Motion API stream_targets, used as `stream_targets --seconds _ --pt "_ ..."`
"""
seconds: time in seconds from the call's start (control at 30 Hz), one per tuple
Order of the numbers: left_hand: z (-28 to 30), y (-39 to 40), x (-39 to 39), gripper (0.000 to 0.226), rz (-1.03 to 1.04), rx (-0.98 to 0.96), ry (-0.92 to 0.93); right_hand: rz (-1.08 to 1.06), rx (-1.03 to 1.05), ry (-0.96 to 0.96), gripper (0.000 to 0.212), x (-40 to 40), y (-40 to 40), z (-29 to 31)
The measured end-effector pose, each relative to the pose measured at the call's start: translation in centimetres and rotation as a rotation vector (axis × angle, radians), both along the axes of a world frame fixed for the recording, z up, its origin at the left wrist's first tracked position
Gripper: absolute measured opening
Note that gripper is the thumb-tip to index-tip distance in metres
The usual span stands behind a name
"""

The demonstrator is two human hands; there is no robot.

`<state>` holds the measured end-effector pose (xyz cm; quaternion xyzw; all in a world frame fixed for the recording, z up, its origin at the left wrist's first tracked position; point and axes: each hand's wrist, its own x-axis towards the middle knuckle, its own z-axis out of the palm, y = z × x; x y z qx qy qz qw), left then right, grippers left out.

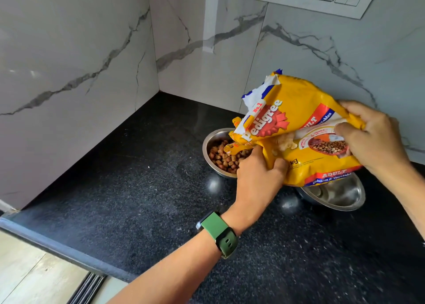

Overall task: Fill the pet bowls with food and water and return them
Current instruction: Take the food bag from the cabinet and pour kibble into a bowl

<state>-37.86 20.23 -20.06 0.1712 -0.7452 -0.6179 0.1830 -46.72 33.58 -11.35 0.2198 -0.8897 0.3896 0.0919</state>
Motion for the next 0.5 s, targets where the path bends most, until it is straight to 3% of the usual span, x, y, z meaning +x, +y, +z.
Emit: stream_targets --seconds 0.17,0.33,0.5 --pt "0.9 -0.1 0.4 0.016 0.012 -0.041 0.061 0.008 -0.099 0.035 0.049 -0.1 0.0 0.4" --pt "-0.1 0.1 0.1 0.032 -0.003 0.046 0.0 -0.009 0.012 -0.012 0.04 -0.5 -0.3 -0.1" --pt "0.1 -0.3 0.1 0.028 0.021 0.039 0.014 0.015 0.008 0.008 0.045 -0.4 -0.4 -0.1"
